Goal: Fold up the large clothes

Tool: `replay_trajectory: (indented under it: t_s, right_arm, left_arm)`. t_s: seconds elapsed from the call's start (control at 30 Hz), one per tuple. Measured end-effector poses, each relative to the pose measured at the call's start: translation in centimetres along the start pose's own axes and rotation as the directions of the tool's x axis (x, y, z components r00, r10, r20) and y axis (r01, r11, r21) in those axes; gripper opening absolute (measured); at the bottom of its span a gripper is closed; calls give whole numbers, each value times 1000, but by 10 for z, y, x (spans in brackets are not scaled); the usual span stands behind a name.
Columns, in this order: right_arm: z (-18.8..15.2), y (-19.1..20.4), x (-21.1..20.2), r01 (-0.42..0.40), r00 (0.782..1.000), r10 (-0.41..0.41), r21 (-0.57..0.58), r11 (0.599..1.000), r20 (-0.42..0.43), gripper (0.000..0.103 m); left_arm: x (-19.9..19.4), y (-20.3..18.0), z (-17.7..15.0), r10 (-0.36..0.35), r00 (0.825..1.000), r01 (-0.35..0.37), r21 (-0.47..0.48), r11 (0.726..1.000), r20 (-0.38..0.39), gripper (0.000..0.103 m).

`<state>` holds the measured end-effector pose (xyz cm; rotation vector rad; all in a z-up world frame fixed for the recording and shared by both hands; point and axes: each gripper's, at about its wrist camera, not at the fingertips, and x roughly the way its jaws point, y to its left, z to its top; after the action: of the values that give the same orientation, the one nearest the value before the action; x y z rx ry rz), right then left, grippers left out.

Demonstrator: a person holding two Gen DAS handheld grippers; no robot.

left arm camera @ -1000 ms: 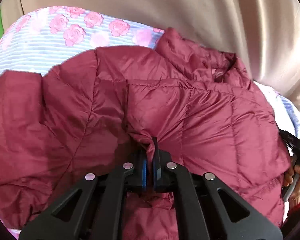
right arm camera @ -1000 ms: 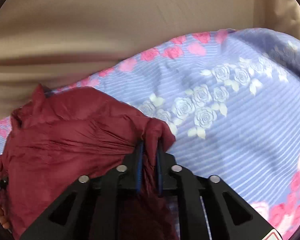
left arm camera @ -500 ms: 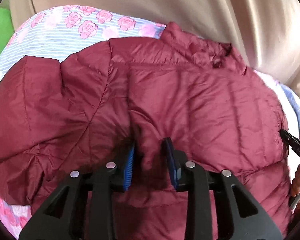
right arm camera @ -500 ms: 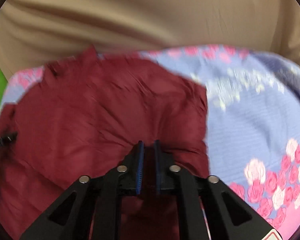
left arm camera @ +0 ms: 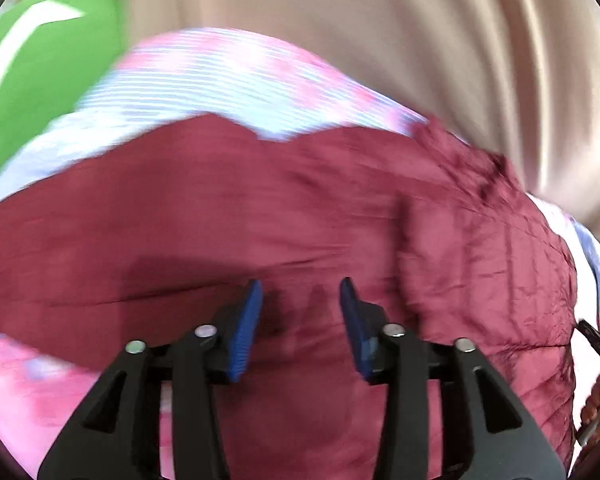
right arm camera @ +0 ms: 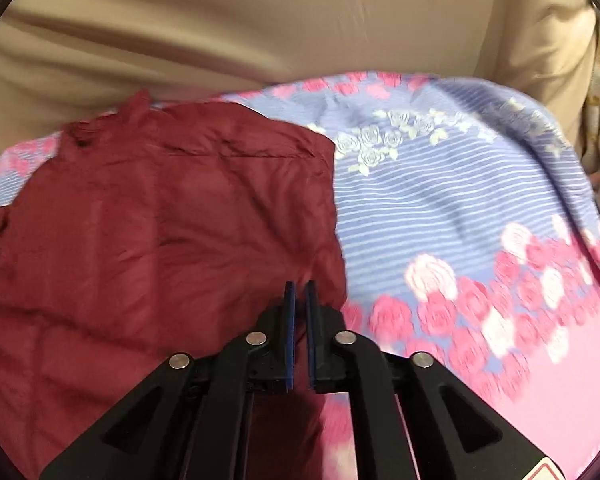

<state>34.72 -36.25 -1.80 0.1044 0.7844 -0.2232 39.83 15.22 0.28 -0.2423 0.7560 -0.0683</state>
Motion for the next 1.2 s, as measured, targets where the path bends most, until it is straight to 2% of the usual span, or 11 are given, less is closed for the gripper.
replay_trajectory:
  t_s: [0.07,0.2,0.37,0.5,0.63,0.7,0.77,0.83,0.87,1.07,1.2]
  right_arm:
    - [-16,11,-26,-39,999,39,-17,999,2,14]
    - [-75,30,-76,-128,992,126,-59,990,-29,26]
    - [-133,60,-107,-181,981,174,-99,978,-82,30]
    - [-160,80,-123,-173,983,162,-134,976,-91,36]
    - [-173,86,-128,-160,986,152,-120,980,-75,41]
    - [-174,84,-126,-158,986,151,-102,982,-73,41]
    - [-178,83,-125,-158,986,152,-88,984,-70,42]
    - [-180,84,-124,-152,987,147,-89,984,-64,43]
    - [-181,85,-124,-150,988,144,-92,984,-61,44]
    - [-183,89,-122,-154,987,150,-95,983,-53,51]
    - [-183,84,-121,-187,981,184,-56,981,-54,52]
  left_arm:
    - [-30,49,-4,50,998,-48,-74,996,26,57]
    - [-74,154,-24,146,989,-132,-274,953,31,68]
    - [-107,275,-47,244,970,-206,-508,837,8,68]
    - [-112,322,-44,263,964,-202,-573,794,24,68]
    - [-93,347,-38,189,982,-134,-634,762,20,67]
    - [-81,353,-34,163,986,-112,-663,741,15,59]
    - [-75,353,-29,143,990,-94,-657,748,21,30]
    - [-75,348,-23,131,991,-88,-644,760,20,10]
    - [-79,345,-20,137,990,-89,-635,767,27,6]
    - [-118,279,20,124,979,-29,-486,874,165,1]
    - [-156,170,60,19,959,56,-254,966,283,0]
